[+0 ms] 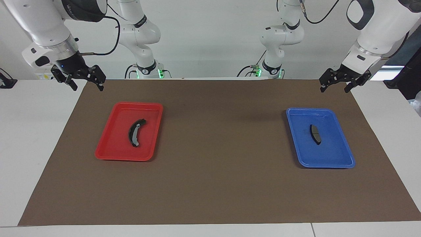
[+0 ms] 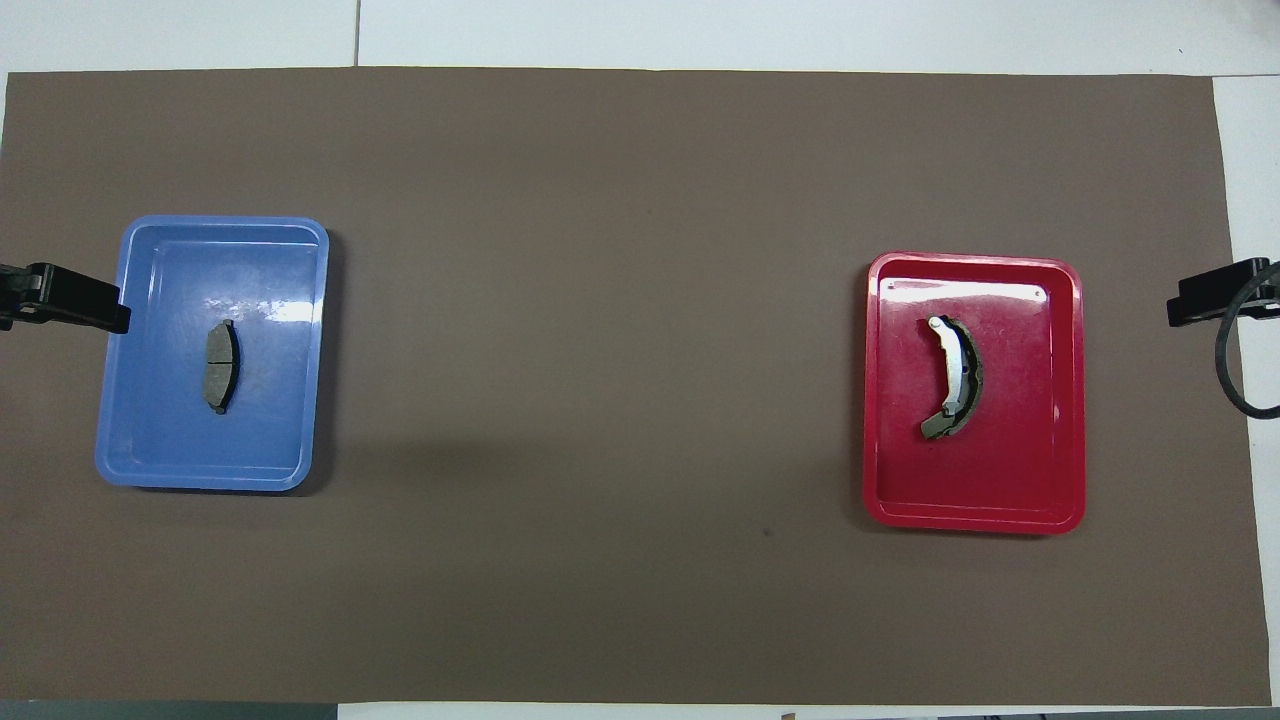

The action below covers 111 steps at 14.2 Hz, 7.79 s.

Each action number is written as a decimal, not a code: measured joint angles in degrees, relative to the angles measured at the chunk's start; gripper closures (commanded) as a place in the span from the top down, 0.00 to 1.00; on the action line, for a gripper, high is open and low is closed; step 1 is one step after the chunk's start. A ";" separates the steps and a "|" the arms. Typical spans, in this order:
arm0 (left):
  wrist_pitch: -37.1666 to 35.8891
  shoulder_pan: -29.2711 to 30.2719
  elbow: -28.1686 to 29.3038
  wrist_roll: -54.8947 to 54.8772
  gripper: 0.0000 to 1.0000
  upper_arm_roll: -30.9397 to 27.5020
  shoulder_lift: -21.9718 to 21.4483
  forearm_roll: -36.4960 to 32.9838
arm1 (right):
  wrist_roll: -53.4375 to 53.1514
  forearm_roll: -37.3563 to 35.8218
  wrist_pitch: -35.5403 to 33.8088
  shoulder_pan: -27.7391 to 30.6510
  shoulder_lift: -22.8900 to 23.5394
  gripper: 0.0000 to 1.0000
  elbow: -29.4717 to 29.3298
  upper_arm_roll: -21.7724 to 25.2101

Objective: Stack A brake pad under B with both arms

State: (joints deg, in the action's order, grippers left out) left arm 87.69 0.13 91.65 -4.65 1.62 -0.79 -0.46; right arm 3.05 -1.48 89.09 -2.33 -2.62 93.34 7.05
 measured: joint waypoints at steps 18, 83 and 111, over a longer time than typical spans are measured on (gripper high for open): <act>5.44 0.13 2.39 0.69 0.99 -0.15 -0.52 0.00 | 0.00 0.00 -0.03 -0.10 0.00 1.00 0.05 -0.16; 52.16 -35.72 27.27 34.40 0.95 0.63 16.87 0.00 | -1.90 3.84 29.30 -4.80 11.66 0.03 18.79 -0.88; -6.20 0.14 -4.33 1.03 0.99 -1.48 -1.65 -0.06 | -36.57 10.52 38.57 -42.51 35.75 0.00 -3.68 -1.30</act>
State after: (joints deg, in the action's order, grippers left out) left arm 81.49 0.27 87.31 -3.62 0.14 -2.44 -0.52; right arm -33.51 9.04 127.66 -44.84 33.13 89.66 5.75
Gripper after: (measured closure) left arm 0.009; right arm 0.568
